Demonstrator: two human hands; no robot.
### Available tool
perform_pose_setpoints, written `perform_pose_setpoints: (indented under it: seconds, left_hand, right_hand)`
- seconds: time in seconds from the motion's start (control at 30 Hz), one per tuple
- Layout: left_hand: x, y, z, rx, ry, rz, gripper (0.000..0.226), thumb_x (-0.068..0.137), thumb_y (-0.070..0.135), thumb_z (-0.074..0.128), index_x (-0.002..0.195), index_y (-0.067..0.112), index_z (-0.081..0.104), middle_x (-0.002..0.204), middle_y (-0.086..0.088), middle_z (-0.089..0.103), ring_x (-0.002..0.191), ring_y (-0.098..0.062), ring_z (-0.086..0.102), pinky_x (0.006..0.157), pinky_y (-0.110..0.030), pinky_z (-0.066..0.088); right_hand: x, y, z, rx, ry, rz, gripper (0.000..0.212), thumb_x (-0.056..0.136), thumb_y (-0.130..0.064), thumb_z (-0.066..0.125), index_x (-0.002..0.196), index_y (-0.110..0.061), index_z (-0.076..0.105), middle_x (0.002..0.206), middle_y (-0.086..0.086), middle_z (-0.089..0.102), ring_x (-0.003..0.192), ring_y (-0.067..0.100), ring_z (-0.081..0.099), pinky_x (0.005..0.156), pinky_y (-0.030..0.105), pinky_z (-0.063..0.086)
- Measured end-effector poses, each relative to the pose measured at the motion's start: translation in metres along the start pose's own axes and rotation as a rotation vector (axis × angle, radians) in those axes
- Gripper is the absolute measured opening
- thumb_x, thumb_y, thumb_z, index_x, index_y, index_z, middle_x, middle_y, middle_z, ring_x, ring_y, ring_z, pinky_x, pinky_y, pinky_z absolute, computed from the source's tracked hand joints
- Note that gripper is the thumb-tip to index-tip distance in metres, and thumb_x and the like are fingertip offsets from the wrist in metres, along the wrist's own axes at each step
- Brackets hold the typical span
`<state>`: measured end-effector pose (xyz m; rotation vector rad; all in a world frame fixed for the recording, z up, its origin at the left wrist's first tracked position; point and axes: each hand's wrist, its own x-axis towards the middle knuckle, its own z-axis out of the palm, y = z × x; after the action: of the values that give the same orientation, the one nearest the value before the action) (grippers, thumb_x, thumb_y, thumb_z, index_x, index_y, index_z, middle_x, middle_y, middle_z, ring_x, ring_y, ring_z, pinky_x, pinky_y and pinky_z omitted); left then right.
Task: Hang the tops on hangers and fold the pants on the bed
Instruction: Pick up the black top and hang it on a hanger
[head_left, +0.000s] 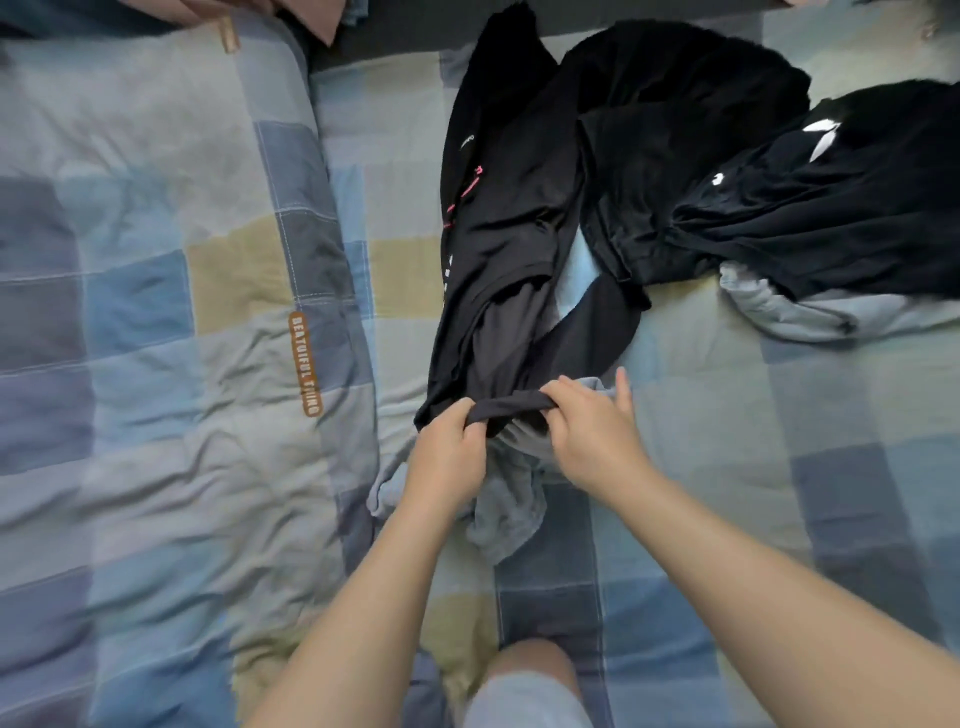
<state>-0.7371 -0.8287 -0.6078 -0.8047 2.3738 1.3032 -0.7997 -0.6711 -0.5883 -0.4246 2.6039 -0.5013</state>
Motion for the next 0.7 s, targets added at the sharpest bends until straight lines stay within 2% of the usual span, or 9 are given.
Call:
perform_pose_setpoints:
  seconds: [0.07, 0.13, 0.2, 0.23, 0.3, 0.4, 0.5, 0.6, 0.7]
  left_hand:
    - [-0.036, 0.028, -0.006, -0.026, -0.003, 0.076, 0.026, 0.101, 0.024, 0.049, 0.081, 0.009, 0.058, 0.075, -0.009, 0.063, 0.073, -0.026, 0.058, 0.063, -0.041, 0.041]
    - [-0.068, 0.057, -0.01, -0.059, 0.006, 0.133, 0.036, 0.102, 0.032, 0.052, 0.081, 0.004, 0.061, 0.075, -0.015, 0.064, 0.066, -0.022, 0.056, 0.063, -0.04, 0.042]
    - [-0.1, 0.089, -0.011, -0.08, 0.017, 0.174, 0.047, 0.101, 0.04, 0.054, 0.075, 0.001, 0.058, 0.064, -0.013, 0.058, 0.058, -0.022, 0.049, 0.058, -0.038, 0.038]
    - [-0.116, 0.105, -0.009, -0.09, 0.023, 0.197, 0.052, 0.1, 0.043, 0.054, 0.071, 0.0, 0.054, 0.058, -0.01, 0.051, 0.055, -0.021, 0.044, 0.056, -0.037, 0.035]
    - [-0.149, 0.13, -0.001, -0.089, 0.025, 0.251, 0.062, 0.098, 0.051, 0.054, 0.067, -0.003, 0.049, 0.055, -0.011, 0.043, 0.053, -0.021, 0.04, 0.054, -0.037, 0.032]
    - [-0.202, 0.164, 0.014, -0.051, 0.052, 0.331, 0.074, 0.09, 0.065, 0.049, 0.067, -0.006, 0.051, 0.057, -0.024, 0.05, 0.051, -0.034, 0.048, 0.051, -0.045, 0.041]
    - [-0.259, 0.182, 0.029, -0.052, 0.129, 0.386, 0.077, 0.084, 0.071, 0.049, 0.071, -0.004, 0.061, 0.061, -0.023, 0.058, 0.058, -0.039, 0.057, 0.052, -0.046, 0.046]
    - [-0.31, 0.188, 0.04, -0.027, 0.175, 0.397, 0.063, 0.092, 0.063, 0.052, 0.075, 0.004, 0.068, 0.064, -0.013, 0.064, 0.06, -0.026, 0.06, 0.059, -0.042, 0.048]
    - [-0.36, 0.2, 0.049, -0.003, 0.178, 0.379, 0.059, 0.098, 0.055, 0.051, 0.074, 0.003, 0.066, 0.059, -0.009, 0.06, 0.051, -0.018, 0.053, 0.054, -0.036, 0.042]
  right_hand:
    - [-0.042, -0.002, -0.031, 0.133, 0.059, 0.067, 0.019, 0.102, -0.015, 0.042, 0.105, -0.023, 0.059, 0.08, -0.008, 0.056, 0.098, 0.025, 0.058, 0.123, 0.046, -0.002]
    - [-0.08, -0.002, -0.061, 0.254, 0.09, 0.086, 0.017, 0.102, -0.015, 0.041, 0.096, -0.022, 0.055, 0.069, -0.002, 0.056, 0.076, 0.024, 0.052, 0.119, 0.044, 0.016]
    - [-0.117, 0.003, -0.091, 0.386, 0.136, 0.104, 0.018, 0.102, -0.017, 0.041, 0.086, -0.018, 0.051, 0.068, 0.005, 0.056, 0.072, 0.03, 0.05, 0.095, 0.046, 0.04]
    - [-0.137, 0.007, -0.105, 0.44, 0.164, 0.109, 0.02, 0.102, -0.02, 0.042, 0.084, -0.014, 0.05, 0.068, 0.007, 0.057, 0.074, 0.035, 0.051, 0.08, 0.048, 0.044]
    - [-0.174, 0.019, -0.13, 0.519, 0.229, 0.087, 0.025, 0.103, -0.025, 0.043, 0.084, -0.013, 0.053, 0.069, 0.007, 0.058, 0.073, 0.036, 0.053, 0.066, 0.048, 0.044]
    - [-0.231, 0.042, -0.159, 0.604, 0.331, 0.018, 0.031, 0.103, -0.032, 0.049, 0.077, -0.016, 0.054, 0.063, -0.001, 0.056, 0.069, 0.028, 0.054, 0.062, 0.044, 0.043]
    - [-0.288, 0.072, -0.182, 0.659, 0.378, -0.06, 0.032, 0.097, -0.038, 0.061, 0.072, -0.018, 0.055, 0.058, -0.009, 0.053, 0.061, 0.01, 0.051, 0.055, 0.026, 0.039]
    - [-0.336, 0.093, -0.207, 0.693, 0.317, -0.134, 0.029, 0.089, -0.04, 0.071, 0.066, -0.029, 0.056, 0.061, -0.018, 0.058, 0.06, 0.001, 0.053, 0.055, 0.013, 0.037]
    - [-0.375, 0.1, -0.236, 0.687, 0.225, -0.163, 0.023, 0.082, -0.039, 0.076, 0.068, -0.035, 0.058, 0.063, -0.019, 0.06, 0.06, 0.001, 0.056, 0.056, 0.01, 0.04]
